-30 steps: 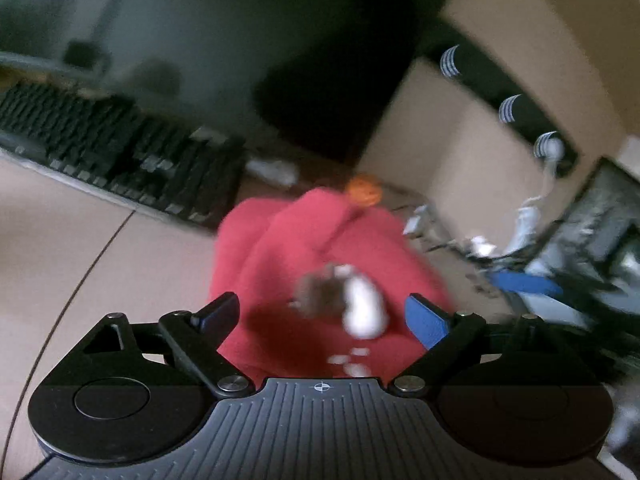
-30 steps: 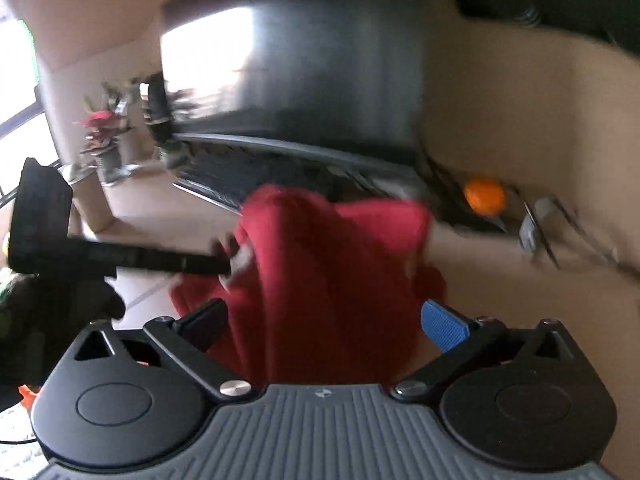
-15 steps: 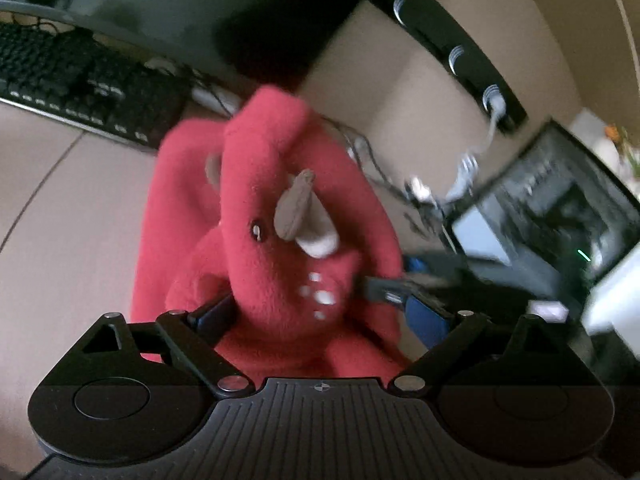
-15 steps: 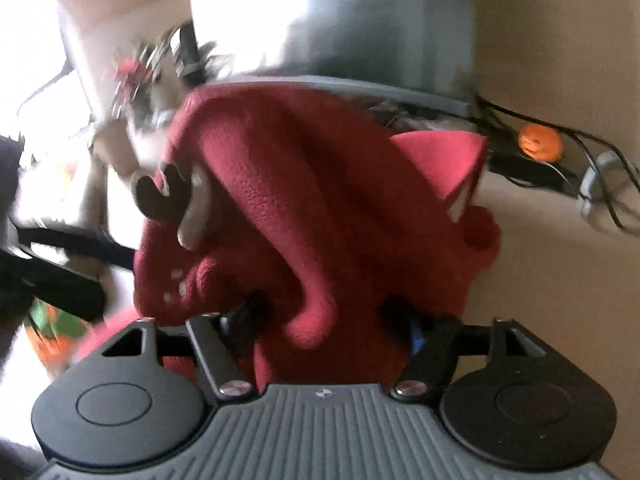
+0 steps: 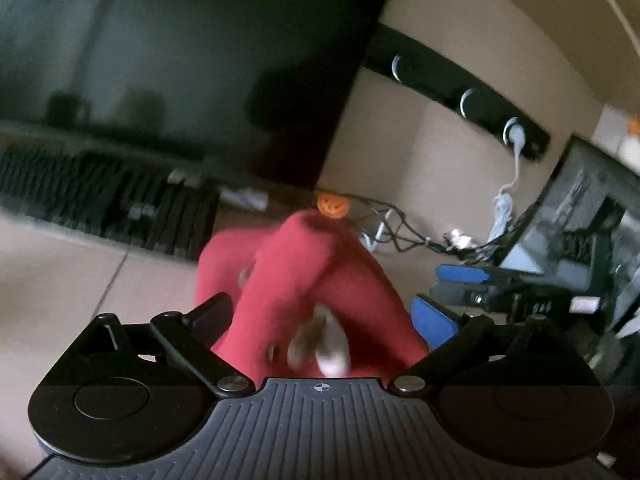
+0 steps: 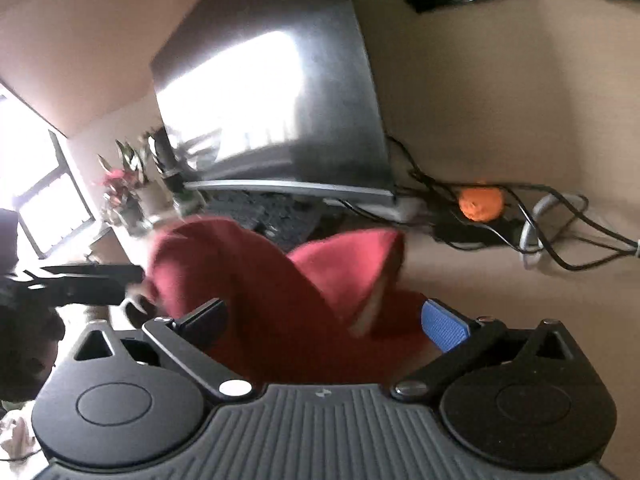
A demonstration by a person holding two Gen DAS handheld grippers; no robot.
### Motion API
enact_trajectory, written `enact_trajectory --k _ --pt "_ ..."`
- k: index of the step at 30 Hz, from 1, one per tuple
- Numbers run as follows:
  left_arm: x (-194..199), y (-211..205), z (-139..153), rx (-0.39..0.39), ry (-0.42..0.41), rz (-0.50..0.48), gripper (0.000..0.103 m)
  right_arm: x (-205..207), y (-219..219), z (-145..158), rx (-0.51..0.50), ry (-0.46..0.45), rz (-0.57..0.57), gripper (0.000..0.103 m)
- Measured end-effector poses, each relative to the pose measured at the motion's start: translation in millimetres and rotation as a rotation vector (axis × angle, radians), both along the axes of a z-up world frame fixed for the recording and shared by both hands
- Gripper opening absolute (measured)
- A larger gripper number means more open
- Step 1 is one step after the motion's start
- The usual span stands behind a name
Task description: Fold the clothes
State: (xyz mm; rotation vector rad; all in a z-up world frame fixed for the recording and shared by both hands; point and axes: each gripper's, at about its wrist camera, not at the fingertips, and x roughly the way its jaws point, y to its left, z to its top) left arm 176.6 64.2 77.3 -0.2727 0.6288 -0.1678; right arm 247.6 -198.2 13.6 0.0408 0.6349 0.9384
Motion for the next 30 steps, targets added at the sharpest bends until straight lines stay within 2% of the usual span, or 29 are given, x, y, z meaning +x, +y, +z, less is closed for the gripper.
enact_trajectory --k 2,5,7,9,12,14,17,22,25,27,30 --pt "9.1 -2.2 5.0 0.029 -0.023 0.021 0.099 3.0 4.1 -9.5 -0.032 -0.004 0.004 0.103" --pt "24.5 12.7 -30.4 -0.049 0.078 0.063 0.099 18.9 20.4 -18.1 -0.099 -0.018 -0.042 0.099" --pt "26.4 25.2 -56.2 -0.181 0.172 0.069 0.099 38.5 37.1 -26.6 -0.154 0.015 -0.052 0.1" --pt "14.1 20.6 -63.0 -0.194 0.201 0.067 0.099 52.2 64.7 -39.2 -0.24 0.036 -0.015 0.103" --pt "-5.7 7.4 -44.9 -0.158 0.175 -0.009 0.099 57.5 93.2 -52.2 -0.305 0.026 -0.014 0.103" --pt "-16.2 2.5 -31.5 -0.15 0.163 -0.062 0.099 58.0 98.2 -53.0 -0.311 0.052 -0.053 0.103" --pt "-2.8 10.6 -15.8 -0.152 0.096 -0.126 0.099 48.5 102.5 -51.8 -0.345 0.014 -0.112 0.103" --pt "19.7 24.0 10.3 -0.154 -0.017 -0.232 0.1 31.6 110.5 -36.9 -0.428 -0.105 -0.202 0.103" --pt "33.6 32.0 25.4 -0.157 -0.082 -0.295 0.1 14.0 92.6 -14.4 -0.433 -0.156 -0.281 0.103" --pt "65.7 32.8 2.5 -0.214 0.005 -0.299 0.1 -3.5 70.5 7.8 -0.382 -0.156 -0.344 0.103" --pt "108.3 34.8 -31.8 -0.278 0.131 -0.281 0.1 -31.1 46.1 42.3 -0.279 -0.155 -0.351 0.103"
